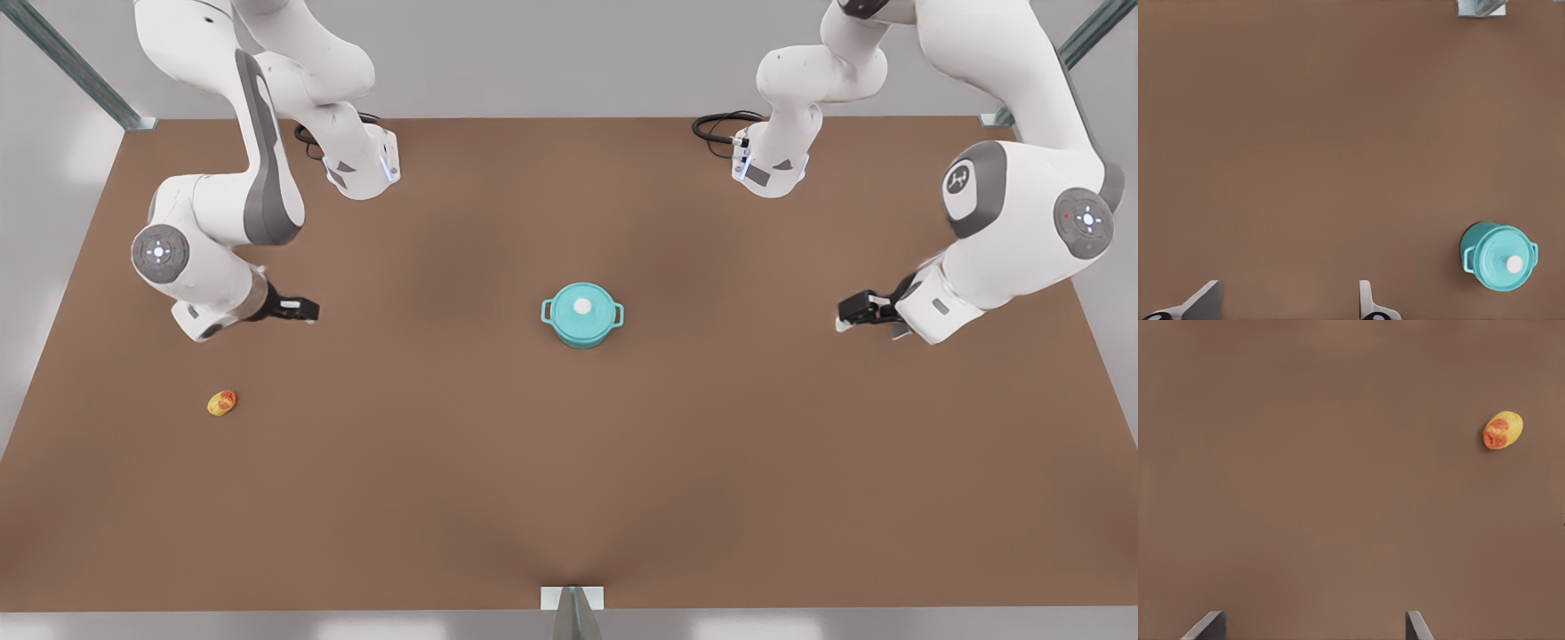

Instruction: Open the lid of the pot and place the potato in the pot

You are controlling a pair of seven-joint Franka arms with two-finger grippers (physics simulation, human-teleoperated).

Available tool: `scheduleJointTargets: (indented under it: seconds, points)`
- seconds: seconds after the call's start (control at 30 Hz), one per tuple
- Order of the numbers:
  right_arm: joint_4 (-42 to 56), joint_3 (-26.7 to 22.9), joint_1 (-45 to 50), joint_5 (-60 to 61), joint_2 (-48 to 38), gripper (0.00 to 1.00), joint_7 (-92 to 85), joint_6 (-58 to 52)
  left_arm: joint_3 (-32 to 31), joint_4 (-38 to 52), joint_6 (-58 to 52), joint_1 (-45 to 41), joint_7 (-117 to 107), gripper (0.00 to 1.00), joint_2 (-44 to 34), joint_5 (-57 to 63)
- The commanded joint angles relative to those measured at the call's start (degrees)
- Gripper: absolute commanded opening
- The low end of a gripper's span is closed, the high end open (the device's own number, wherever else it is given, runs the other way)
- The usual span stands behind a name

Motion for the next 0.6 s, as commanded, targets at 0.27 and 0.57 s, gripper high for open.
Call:
scheduleJointTargets:
  seconds: [0.27, 0.57]
  points:
    - [2.50, -4.45, -7.18, -1.98, 3.74, 1.00, -3.35, 11.05, -2.80, 1.76, 9.78, -40.63, -54.40, 1.00, 9.44, 7.84]
    - [2.32, -4.45, -13.42, -2.16, 15.25, 1.00, -1.95, 23.44, -2.36, -6.07, 32.55, -39.48, -61.26, 1.00, 18.49, 6.70]
